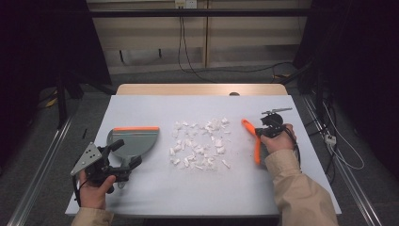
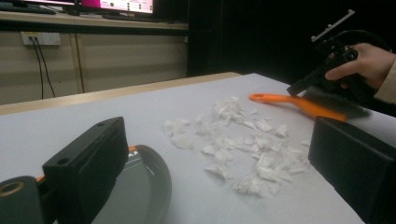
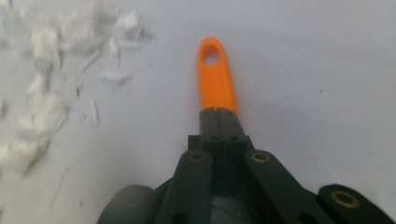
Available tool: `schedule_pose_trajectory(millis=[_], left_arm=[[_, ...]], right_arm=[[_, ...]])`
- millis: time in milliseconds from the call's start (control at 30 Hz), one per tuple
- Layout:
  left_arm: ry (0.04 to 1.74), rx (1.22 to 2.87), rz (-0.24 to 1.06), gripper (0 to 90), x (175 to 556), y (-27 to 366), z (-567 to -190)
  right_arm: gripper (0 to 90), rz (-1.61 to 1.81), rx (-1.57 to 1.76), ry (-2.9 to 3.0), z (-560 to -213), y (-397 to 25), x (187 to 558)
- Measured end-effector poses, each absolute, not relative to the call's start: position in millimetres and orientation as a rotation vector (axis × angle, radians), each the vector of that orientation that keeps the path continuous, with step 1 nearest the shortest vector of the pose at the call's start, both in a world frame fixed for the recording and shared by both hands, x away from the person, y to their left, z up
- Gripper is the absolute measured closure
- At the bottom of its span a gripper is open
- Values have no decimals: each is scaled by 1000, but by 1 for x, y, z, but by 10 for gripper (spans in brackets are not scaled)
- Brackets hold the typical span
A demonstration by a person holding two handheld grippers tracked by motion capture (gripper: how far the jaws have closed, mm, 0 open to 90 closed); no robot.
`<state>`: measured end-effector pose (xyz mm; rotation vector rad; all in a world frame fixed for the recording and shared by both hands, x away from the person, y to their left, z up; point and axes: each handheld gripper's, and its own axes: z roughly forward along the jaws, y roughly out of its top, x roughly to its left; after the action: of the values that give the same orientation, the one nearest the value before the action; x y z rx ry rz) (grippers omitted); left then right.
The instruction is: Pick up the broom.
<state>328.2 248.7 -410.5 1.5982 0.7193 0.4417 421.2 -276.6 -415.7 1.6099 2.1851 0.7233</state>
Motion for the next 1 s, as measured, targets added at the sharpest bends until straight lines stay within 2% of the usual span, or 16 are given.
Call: schedule_pose_trajectory(millis=[33, 133, 200, 233, 533, 733, 1000], left_arm=[[719, 1600, 439, 47, 328, 248, -411], [709, 1607, 437, 47, 327, 248, -411], [707, 1611, 435, 47, 327, 248, -411], [708, 1613, 431, 46, 327, 248, -412], [713, 1622, 436, 46, 324, 254, -413], [694, 1636, 444, 47, 325, 249, -412], [680, 1631, 451, 48, 327, 242, -410]], right_arm=[[900, 597, 1553, 2218, -417, -274, 422], [900, 715, 1578, 2201, -422, -276, 423], [788, 708, 1564, 2201, -426, -278, 423], [763, 727, 1586, 2183, -427, -280, 424], [660, 665, 1665, 2272, -436, -282, 432], [693, 548, 1808, 2212, -438, -272, 440], [705, 501, 1737, 2296, -435, -271, 445]])
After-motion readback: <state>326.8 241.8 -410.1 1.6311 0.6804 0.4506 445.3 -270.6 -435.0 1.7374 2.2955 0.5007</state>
